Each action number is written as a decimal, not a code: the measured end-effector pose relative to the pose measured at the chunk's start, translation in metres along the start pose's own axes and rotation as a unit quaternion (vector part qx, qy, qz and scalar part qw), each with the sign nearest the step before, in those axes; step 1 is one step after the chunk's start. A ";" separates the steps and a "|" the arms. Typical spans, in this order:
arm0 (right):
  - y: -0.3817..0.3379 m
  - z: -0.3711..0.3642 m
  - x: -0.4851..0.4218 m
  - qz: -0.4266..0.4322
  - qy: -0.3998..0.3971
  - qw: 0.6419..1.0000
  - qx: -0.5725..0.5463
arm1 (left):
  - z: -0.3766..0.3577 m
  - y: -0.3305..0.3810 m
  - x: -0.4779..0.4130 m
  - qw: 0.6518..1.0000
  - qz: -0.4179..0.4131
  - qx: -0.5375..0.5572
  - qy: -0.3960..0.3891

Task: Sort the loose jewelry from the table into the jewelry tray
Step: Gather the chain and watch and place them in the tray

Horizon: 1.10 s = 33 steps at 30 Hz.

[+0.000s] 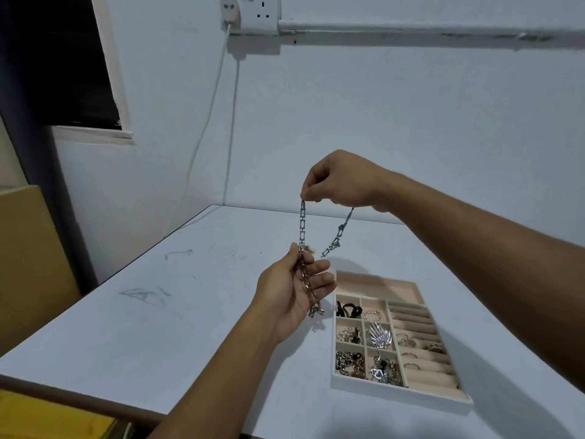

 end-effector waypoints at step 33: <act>0.015 -0.016 0.010 0.013 0.060 0.998 -0.020 | 0.016 -0.018 -0.002 0.975 0.022 0.216 0.043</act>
Point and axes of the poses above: each hand's wrist, its own x-axis away from the middle knuckle, its own z-axis out of the back of the hand, y = z × x, the point moved 6 cm from there along -x, towards the middle knuckle, and after that the axes turned 11 degrees about -x, right-handed, at the moved point
